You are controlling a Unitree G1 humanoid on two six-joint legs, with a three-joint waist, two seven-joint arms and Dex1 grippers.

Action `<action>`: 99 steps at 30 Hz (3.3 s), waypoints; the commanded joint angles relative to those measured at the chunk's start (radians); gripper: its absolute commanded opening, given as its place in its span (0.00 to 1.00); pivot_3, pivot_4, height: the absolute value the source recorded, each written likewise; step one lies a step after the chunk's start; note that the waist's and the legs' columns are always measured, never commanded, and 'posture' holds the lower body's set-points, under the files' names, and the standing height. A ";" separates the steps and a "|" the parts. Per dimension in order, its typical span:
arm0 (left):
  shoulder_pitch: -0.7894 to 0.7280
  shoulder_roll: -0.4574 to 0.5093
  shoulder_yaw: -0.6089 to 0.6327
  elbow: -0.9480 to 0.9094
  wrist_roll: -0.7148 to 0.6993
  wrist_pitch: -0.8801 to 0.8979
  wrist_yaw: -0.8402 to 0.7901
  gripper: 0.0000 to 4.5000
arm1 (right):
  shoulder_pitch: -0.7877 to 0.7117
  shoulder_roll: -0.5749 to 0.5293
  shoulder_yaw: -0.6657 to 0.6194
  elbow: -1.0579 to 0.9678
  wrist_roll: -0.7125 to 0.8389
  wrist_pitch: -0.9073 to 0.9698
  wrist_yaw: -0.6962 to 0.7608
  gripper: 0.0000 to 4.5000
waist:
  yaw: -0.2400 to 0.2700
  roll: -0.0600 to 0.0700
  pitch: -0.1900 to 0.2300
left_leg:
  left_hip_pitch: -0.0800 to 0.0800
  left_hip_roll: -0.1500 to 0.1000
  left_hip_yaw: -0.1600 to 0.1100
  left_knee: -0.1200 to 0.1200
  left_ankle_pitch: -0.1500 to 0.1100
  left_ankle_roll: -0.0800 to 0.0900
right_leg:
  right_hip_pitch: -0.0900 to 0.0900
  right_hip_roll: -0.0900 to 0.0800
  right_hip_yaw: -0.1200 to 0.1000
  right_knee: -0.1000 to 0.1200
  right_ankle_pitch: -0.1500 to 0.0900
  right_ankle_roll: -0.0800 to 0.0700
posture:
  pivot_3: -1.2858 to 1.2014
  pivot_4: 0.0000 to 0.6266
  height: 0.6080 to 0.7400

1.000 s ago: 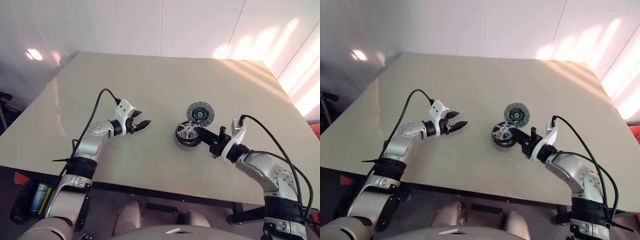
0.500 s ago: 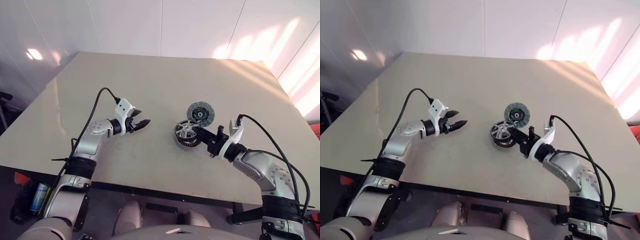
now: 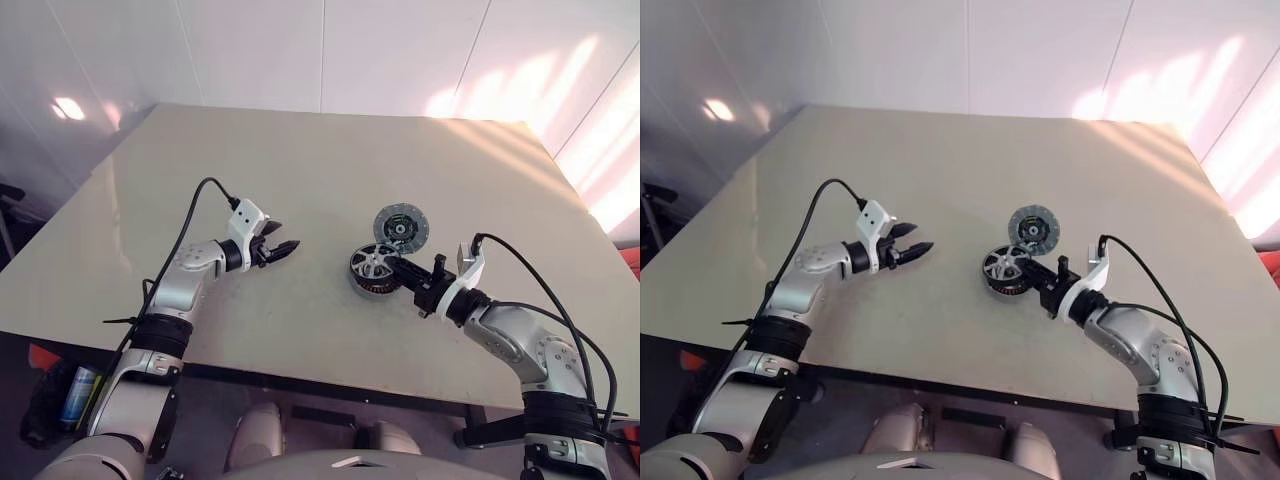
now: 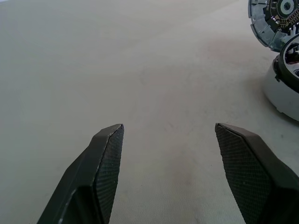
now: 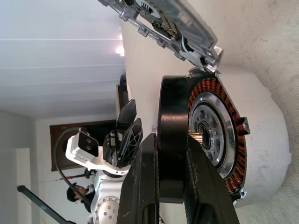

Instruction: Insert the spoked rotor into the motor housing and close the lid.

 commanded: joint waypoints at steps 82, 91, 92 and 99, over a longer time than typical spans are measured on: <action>-0.034 -0.016 0.003 0.128 0.010 -0.131 -0.023 0.74 | -0.113 -0.202 0.013 -0.312 -0.801 -0.003 0.468 0.44 | 0.002 -0.002 -0.001 | 0.006 0.000 0.000 0.000 -0.001 0.001 | 0.007 0.000 0.000 -0.002 0.000 0.000 | 0.52 0.00 1.00; -0.050 -0.027 0.006 0.154 0.010 -0.141 -0.015 0.74 | -0.088 -0.300 0.214 -0.332 -1.229 -0.219 0.639 0.35 | 0.001 -0.002 -0.001 | 0.006 0.000 0.000 0.000 -0.001 0.001 | 0.007 0.000 0.000 -0.003 0.000 0.000 | 0.52 0.00 1.00; -0.050 -0.029 0.006 0.152 0.010 -0.140 -0.013 0.74 | -0.085 -0.309 0.237 -0.325 -1.268 -0.235 0.658 0.30 | 0.001 -0.002 -0.001 | 0.006 0.000 0.000 0.000 -0.001 0.001 | 0.007 0.000 0.000 -0.003 0.000 0.000 | 0.52 0.00 1.00; -0.026 -0.030 0.008 0.100 0.002 -0.119 -0.004 0.74 | -0.086 -0.314 0.287 -0.305 -1.396 -0.270 0.753 0.01 | 0.000 -0.002 -0.001 | 0.005 0.000 0.000 0.000 -0.001 0.002 | 0.007 0.000 0.000 -0.002 0.000 0.000 | 0.52 0.00 1.00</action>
